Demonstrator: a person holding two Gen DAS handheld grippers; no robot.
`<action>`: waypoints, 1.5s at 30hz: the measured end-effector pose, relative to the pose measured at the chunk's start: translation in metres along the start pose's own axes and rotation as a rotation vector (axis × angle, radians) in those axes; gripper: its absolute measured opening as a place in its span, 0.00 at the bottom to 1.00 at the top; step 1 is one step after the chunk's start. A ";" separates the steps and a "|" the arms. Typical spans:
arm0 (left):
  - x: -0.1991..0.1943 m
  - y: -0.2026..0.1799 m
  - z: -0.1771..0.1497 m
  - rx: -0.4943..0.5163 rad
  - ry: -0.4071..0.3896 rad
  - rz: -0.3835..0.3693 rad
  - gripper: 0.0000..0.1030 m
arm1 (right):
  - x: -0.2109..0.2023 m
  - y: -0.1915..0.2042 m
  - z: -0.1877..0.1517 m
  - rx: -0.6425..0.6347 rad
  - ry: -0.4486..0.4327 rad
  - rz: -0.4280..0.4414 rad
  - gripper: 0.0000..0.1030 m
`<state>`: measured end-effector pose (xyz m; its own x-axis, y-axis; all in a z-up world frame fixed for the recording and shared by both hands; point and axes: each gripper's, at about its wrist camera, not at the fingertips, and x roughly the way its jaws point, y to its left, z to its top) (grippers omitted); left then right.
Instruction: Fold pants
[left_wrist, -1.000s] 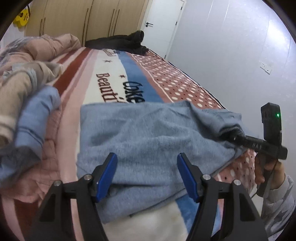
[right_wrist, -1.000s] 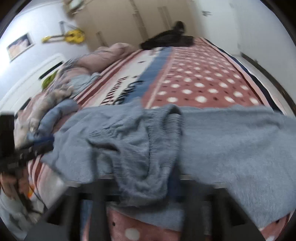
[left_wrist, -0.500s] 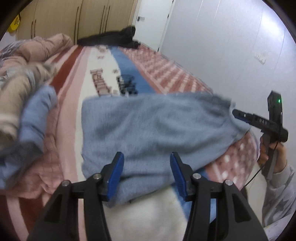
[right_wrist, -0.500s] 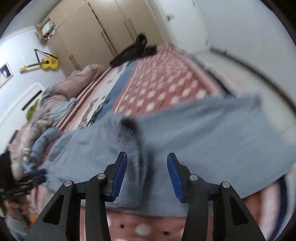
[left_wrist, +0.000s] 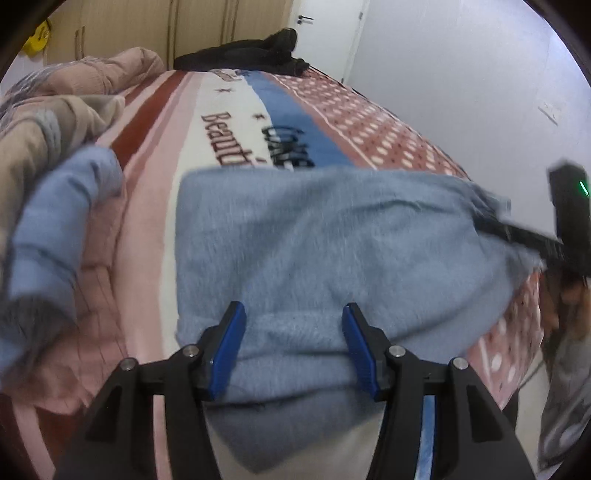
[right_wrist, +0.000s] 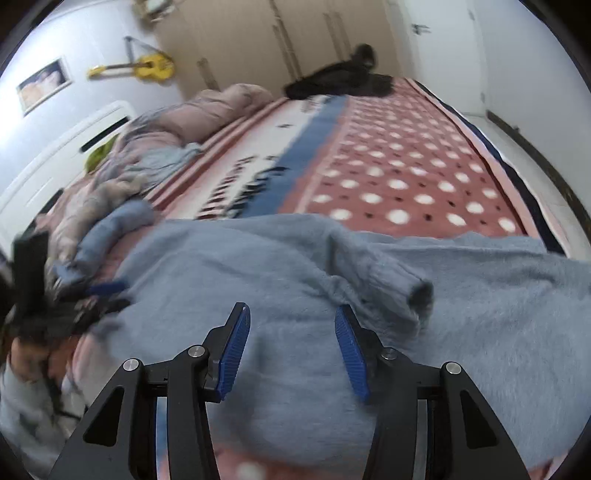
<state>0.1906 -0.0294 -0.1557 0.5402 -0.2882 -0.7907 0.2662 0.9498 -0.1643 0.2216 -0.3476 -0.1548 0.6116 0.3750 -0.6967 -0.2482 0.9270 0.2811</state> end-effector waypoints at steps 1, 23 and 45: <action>0.000 -0.002 -0.005 0.016 -0.008 0.012 0.49 | 0.006 -0.010 0.001 0.044 -0.002 0.018 0.41; -0.005 0.007 0.000 -0.044 -0.001 0.059 0.42 | -0.040 -0.044 -0.030 0.107 0.026 0.114 0.73; -0.013 -0.047 0.017 0.044 -0.051 -0.027 0.64 | -0.055 -0.047 -0.031 0.156 -0.045 -0.049 0.58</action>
<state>0.1846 -0.0723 -0.1273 0.5718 -0.3208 -0.7551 0.3158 0.9355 -0.1583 0.1759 -0.4115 -0.1501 0.6540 0.3253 -0.6829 -0.0991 0.9319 0.3490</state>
